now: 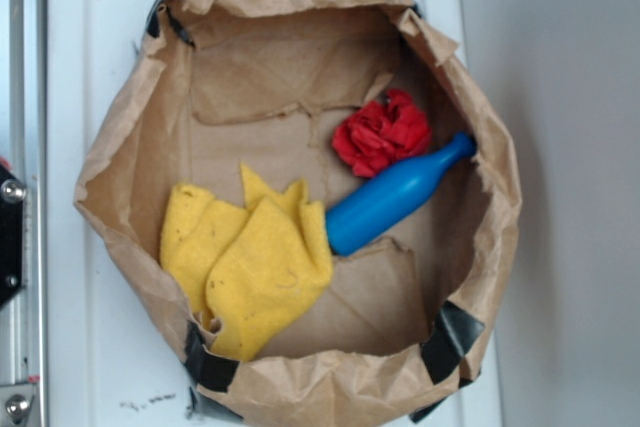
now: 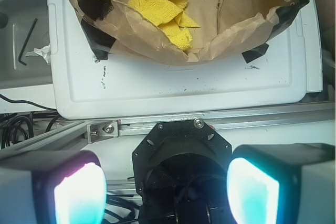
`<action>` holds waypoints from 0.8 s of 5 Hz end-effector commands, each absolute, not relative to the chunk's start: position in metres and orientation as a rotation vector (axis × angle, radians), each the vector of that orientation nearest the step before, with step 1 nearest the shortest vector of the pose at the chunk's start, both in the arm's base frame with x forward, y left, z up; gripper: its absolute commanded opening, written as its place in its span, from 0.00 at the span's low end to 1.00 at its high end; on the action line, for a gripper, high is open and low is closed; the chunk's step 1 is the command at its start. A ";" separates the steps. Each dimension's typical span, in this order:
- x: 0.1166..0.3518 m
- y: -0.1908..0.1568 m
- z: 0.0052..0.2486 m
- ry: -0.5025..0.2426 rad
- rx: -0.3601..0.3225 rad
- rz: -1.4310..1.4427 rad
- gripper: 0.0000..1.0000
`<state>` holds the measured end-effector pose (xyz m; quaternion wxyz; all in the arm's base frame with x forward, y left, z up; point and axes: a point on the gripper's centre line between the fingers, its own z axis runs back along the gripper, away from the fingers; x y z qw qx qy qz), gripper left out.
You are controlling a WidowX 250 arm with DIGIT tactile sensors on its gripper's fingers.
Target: Grab the yellow cloth.
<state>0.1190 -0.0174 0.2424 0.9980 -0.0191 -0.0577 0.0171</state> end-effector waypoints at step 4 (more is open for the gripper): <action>0.267 0.022 0.190 -0.270 0.029 0.272 1.00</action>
